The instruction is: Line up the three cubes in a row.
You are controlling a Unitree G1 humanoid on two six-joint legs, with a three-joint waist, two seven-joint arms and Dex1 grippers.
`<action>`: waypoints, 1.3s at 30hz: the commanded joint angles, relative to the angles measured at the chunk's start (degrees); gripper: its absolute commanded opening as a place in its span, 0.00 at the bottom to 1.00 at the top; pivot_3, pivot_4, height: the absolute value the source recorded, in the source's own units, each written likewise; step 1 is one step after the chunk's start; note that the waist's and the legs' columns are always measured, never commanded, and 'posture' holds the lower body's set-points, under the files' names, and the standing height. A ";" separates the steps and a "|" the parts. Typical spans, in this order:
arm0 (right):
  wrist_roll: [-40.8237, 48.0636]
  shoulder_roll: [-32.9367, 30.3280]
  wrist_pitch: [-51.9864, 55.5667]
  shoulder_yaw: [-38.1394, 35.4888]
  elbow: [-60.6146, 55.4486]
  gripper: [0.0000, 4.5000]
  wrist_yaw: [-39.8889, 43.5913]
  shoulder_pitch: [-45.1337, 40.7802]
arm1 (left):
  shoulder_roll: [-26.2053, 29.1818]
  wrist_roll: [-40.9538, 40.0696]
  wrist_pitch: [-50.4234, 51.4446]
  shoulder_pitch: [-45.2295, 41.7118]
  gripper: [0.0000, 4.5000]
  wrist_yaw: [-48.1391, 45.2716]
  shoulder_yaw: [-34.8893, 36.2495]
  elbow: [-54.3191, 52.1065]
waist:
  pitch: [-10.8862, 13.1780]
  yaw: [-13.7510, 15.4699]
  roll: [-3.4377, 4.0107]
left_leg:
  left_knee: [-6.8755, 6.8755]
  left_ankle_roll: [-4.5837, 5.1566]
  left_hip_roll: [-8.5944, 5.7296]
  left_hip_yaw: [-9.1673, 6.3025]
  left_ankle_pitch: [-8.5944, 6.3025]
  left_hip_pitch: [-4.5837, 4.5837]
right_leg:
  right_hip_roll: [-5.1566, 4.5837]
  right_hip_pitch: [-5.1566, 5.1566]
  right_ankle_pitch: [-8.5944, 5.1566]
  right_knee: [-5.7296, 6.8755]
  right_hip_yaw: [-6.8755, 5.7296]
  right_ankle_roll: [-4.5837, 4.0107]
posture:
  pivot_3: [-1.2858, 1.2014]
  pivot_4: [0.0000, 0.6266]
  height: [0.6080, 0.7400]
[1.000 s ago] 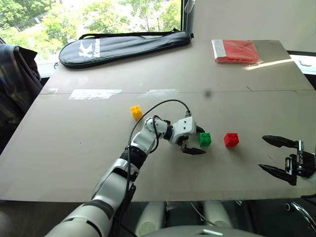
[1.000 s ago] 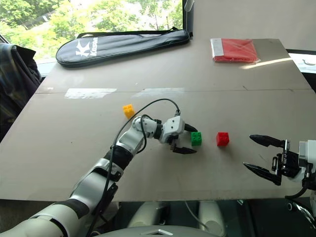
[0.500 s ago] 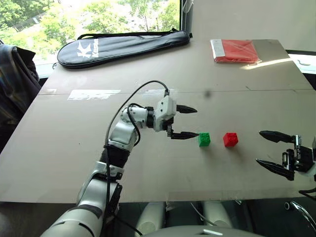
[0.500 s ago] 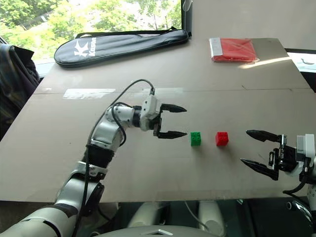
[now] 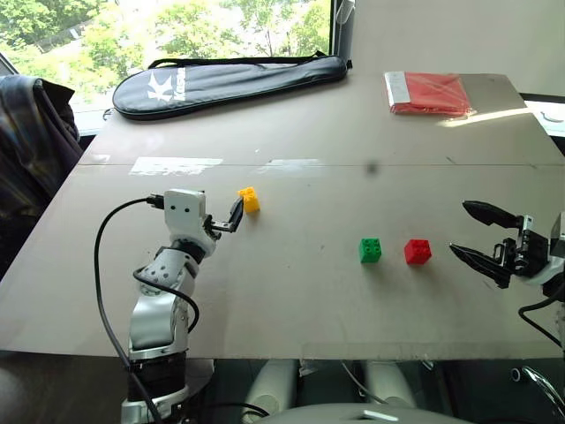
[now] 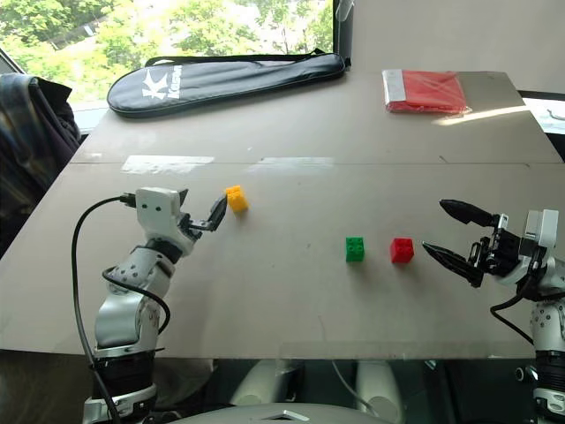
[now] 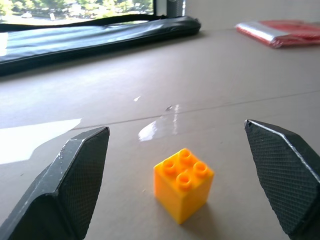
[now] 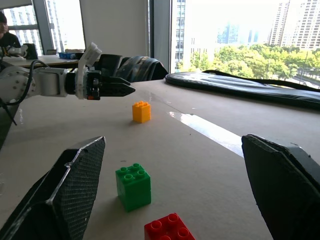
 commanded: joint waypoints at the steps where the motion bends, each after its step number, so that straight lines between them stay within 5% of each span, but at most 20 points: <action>1: -0.13 0.09 -0.83 -0.90 -0.76 1.00 -0.63 -0.41 | -1.38 2.28 -3.05 0.88 0.98 2.86 -3.10 -1.10 | 0.00 0.49 -0.01 | 0.00 0.00 0.00 -0.03 0.00 -0.05 | -0.01 0.00 0.00 -0.02 -0.05 0.00 | 0.52 0.24 0.94; 10: -0.37 0.06 -1.36 -1.09 0.17 1.00 0.24 -0.36 | -3.69 5.88 -0.38 -2.91 0.98 7.05 -9.63 2.44 | 0.00 0.18 -0.01 | -0.02 0.00 -0.01 0.03 0.00 -0.02 | -0.01 0.00 0.00 -0.01 -0.02 0.00 | 0.52 0.24 0.94; 27: -0.58 -0.16 -2.84 -1.54 0.94 1.00 1.45 0.97 | -9.26 9.54 9.40 -10.77 0.98 17.48 -11.24 10.84 | 0.00 0.24 -0.01 | -0.01 0.00 -0.01 0.04 0.00 -0.02 | -0.01 0.00 0.00 0.01 -0.02 0.00 | 0.52 0.24 0.94; 30: -0.70 -0.19 -2.93 -1.42 0.67 1.00 1.49 1.10 | -9.37 10.29 11.03 -11.77 0.79 19.33 -10.73 11.97 | -0.01 0.22 -0.01 | -0.01 -0.01 -0.02 0.05 0.00 -0.01 | -0.01 0.00 0.00 0.01 -0.01 0.00 | 0.52 0.24 0.94; 35: -0.82 -0.34 -2.90 -1.26 0.03 1.00 1.29 1.18 | -9.42 10.11 12.33 -11.97 0.29 20.98 -10.20 12.35 | -0.03 -0.06 0.03 | -0.02 -0.02 0.01 0.09 0.01 0.05 | 0.03 0.00 0.00 0.01 0.06 0.00 | 0.52 0.24 0.94; 39: -0.93 -0.31 -2.76 -0.98 -0.38 1.00 1.05 1.13 | -9.14 9.63 12.37 -12.21 0.29 20.92 -10.31 12.93 | -0.04 -0.05 0.03 | -0.02 -0.01 0.01 0.12 0.01 0.06 | 0.03 0.00 0.00 0.03 0.08 0.00 | 0.52 0.24 0.94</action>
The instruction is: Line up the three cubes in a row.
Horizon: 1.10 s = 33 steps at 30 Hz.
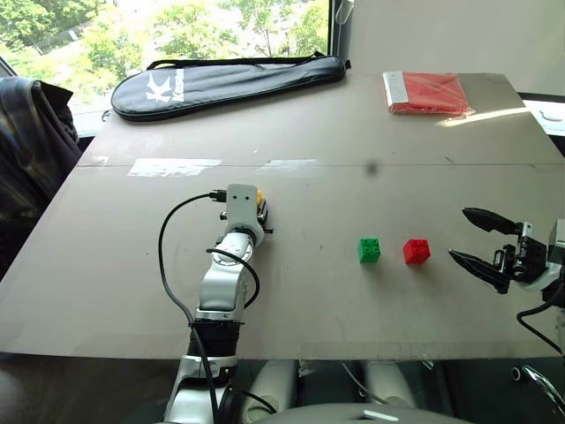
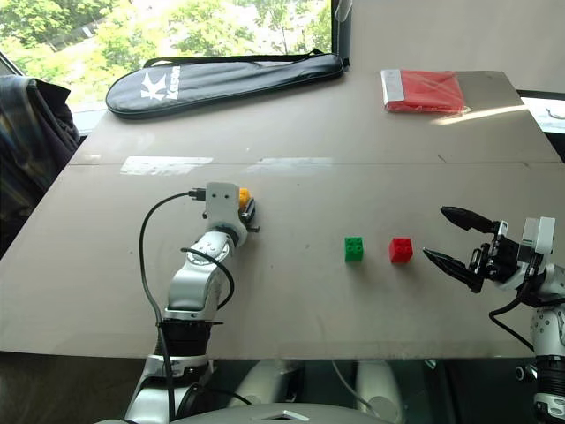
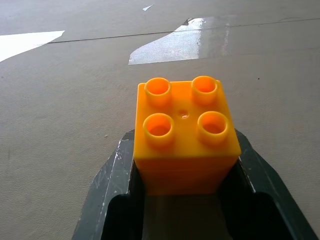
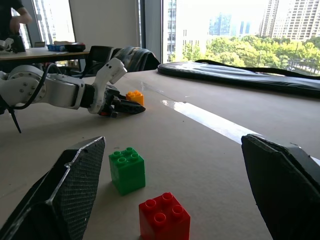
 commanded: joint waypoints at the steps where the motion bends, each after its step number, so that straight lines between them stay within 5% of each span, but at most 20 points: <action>1: 0.17 -0.45 -0.82 -0.91 -1.95 1.00 0.00 -0.17 | 0.98 0.27 0.59 0.36 0.29 0.09 1.03 1.68 | 0.00 0.01 0.00 | 0.00 0.00 0.00 0.00 0.00 0.00 | 0.00 0.00 0.00 0.00 0.00 0.00 | 0.52 0.24 0.94; 7: 0.03 -0.52 -0.59 -0.73 -2.40 1.00 -0.34 -0.25 | 6.54 -5.16 -8.91 -0.10 0.29 -18.15 -3.58 2.28 | 0.00 0.13 0.01 | 0.00 -0.01 0.00 0.00 0.01 0.00 | 0.00 0.00 0.00 0.01 -0.02 0.00 | 0.52 0.24 0.94; 16: 0.08 -1.48 -0.26 -0.98 -2.49 1.00 1.33 1.56 | 18.65 -14.97 -23.75 -4.45 0.29 -63.75 -14.99 8.62 | 0.00 0.16 0.02 | -0.03 -0.01 0.00 -0.02 0.01 -0.10 | -0.01 -0.02 -0.01 -0.10 -0.07 -0.02 | 0.52 0.24 0.94; 23: -0.21 -2.67 -0.92 -1.34 -1.72 1.00 3.94 3.57 | 18.48 -11.98 -36.08 -11.56 0.29 -75.43 -19.04 21.44 | 0.01 0.03 0.01 | -0.03 0.02 0.00 0.02 0.00 -0.08 | -0.01 -0.02 -0.01 -0.10 -0.05 -0.02 | 0.52 0.24 0.94; 33: -0.27 -2.63 -2.66 -2.40 -0.75 1.00 4.98 5.08 | 16.32 -9.12 -40.83 -14.82 0.29 -78.12 -20.41 29.99 | 0.02 -0.54 -0.01 | -0.02 0.04 0.00 -0.02 -0.01 -0.10 | 0.01 -0.02 -0.01 -0.09 -0.08 0.00 | 0.52 0.24 0.94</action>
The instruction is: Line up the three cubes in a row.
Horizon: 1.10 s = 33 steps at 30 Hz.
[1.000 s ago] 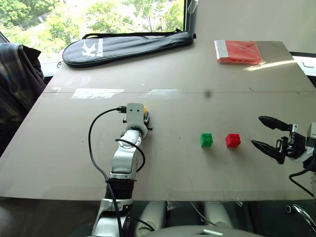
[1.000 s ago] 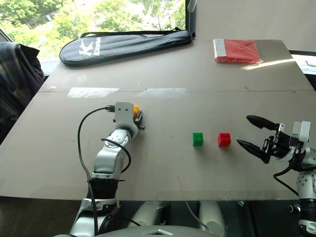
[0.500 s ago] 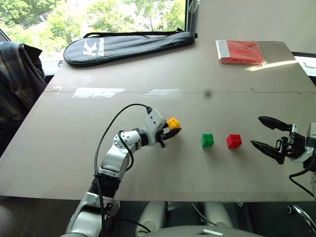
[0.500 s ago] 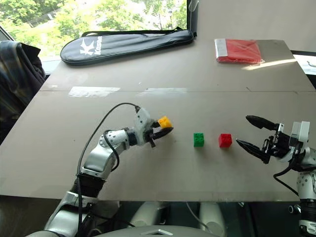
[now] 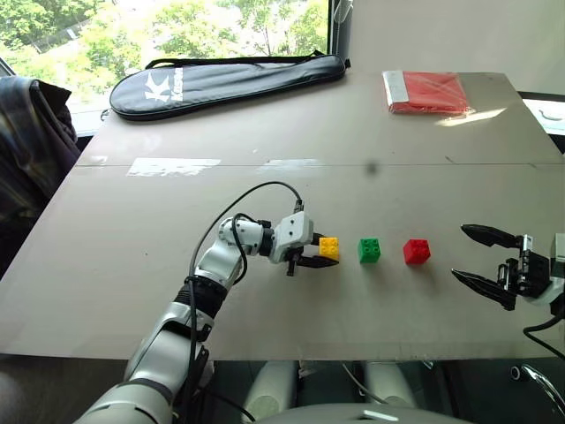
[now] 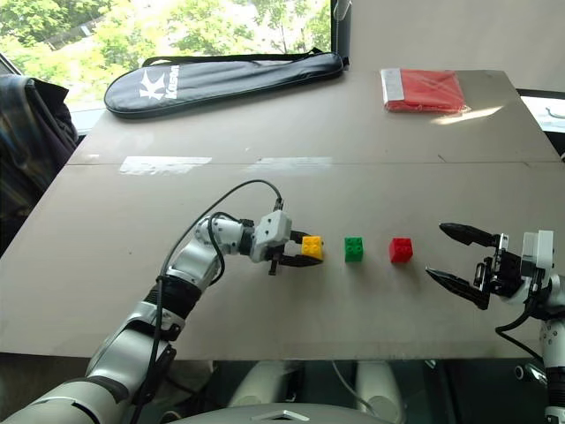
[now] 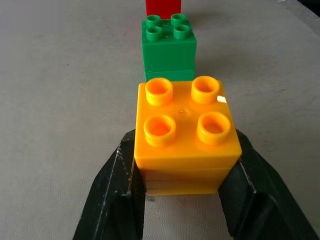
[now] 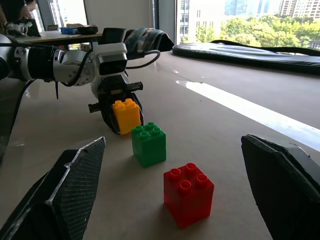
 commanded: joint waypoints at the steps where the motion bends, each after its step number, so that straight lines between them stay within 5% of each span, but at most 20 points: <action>1: 0.63 -0.70 -1.35 -2.18 -0.42 1.00 0.85 0.64 | -0.27 0.74 -1.43 -0.59 0.29 0.17 0.44 0.59 | 0.00 -0.18 0.00 | 0.00 0.00 0.00 0.00 0.00 0.01 | 0.00 0.00 0.00 0.00 0.00 0.00 | 0.52 0.24 0.94; 21: 0.50 -0.80 -2.19 -1.99 0.08 1.00 1.56 1.11 | 0.07 3.12 -0.15 -0.87 0.29 1.55 0.12 3.53 | -0.02 -0.62 0.01 | 0.03 0.02 0.00 0.00 -0.01 0.11 | 0.00 0.05 0.00 0.10 0.01 0.01 | 0.52 0.24 0.94; 22: 0.50 -0.80 -2.25 -2.00 0.21 1.00 1.69 1.13 | 0.01 3.22 -0.06 -0.85 0.52 1.80 0.13 3.60 | -0.02 -0.62 0.01 | 0.03 0.06 0.00 0.00 -0.03 0.12 | 0.00 0.07 0.00 0.10 0.01 0.01 | 0.52 0.24 0.94; 26: 0.53 -0.94 -2.28 -2.04 0.49 1.00 1.99 1.13 | -0.09 3.86 -0.42 -0.78 0.84 2.97 0.03 3.93 | -0.02 -0.64 0.01 | 0.04 0.21 0.00 0.00 -0.11 0.14 | 0.00 0.08 0.00 0.11 0.01 0.01 | 0.52 0.24 0.94; 33: 0.55 -1.17 -1.86 -1.87 0.26 1.00 1.88 0.72 | 0.40 3.52 -0.99 -0.26 0.84 3.62 0.45 3.26 | -0.02 -0.68 0.02 | 0.04 0.21 0.00 0.00 -0.11 0.14 | 0.00 0.08 0.00 0.11 0.01 0.01 | 0.52 0.24 0.94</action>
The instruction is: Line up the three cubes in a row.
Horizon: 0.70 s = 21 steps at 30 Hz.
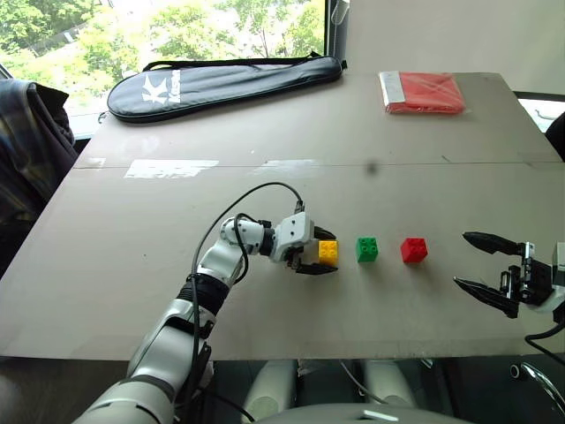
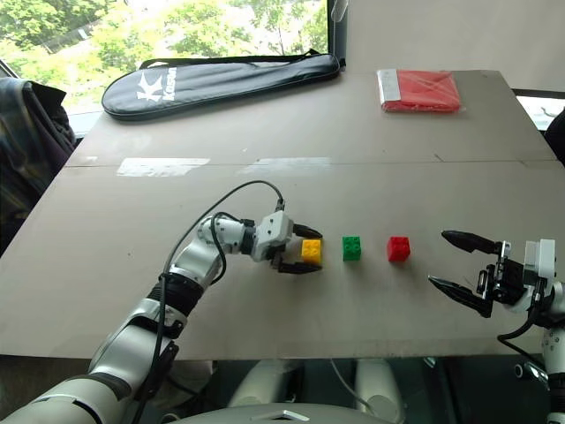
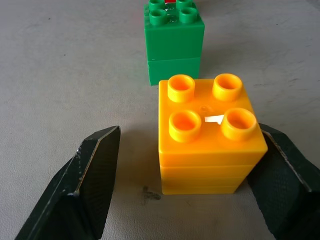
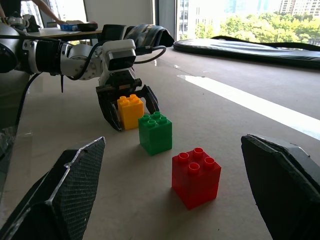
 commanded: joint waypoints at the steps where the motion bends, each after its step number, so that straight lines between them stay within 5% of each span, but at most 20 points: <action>1: 0.64 -1.13 -0.44 -1.81 -1.15 1.00 0.23 -0.20 | 0.89 1.29 0.03 1.18 0.84 0.99 0.53 0.49 | 0.00 0.00 0.00 | 0.00 0.00 0.00 0.00 0.00 0.00 | 0.00 0.00 0.00 0.00 0.00 0.00 | 0.52 0.24 0.94; 8: 0.86 -1.00 -0.48 -2.20 -1.40 1.00 0.19 0.74 | 7.00 -8.09 10.78 5.33 0.84 -2.64 6.44 -14.80 | 0.01 -0.64 0.01 | -0.04 0.00 0.06 0.01 0.00 -0.02 | 0.05 -0.07 0.00 0.01 0.06 -0.01 | 0.52 0.24 0.94; 14: 0.87 -1.27 -0.72 -3.89 -0.46 1.00 0.08 2.66 | 18.82 -18.83 28.82 16.53 0.84 -2.01 13.78 -38.16 | 0.02 -0.25 0.04 | -0.06 -0.04 0.08 -0.01 0.01 -0.13 | -0.01 -0.13 -0.01 -0.06 0.09 -0.02 | 0.52 0.24 0.94; 21: -1.15 -0.17 -3.14 -3.24 2.65 1.00 -0.02 3.71 | 20.13 -14.43 25.70 33.84 0.84 9.04 20.36 -46.10 | 0.02 -0.17 0.07 | -0.14 0.03 0.08 0.04 -0.03 0.02 | -0.23 -0.07 -0.01 -0.09 0.17 -0.03 | 0.52 0.24 0.94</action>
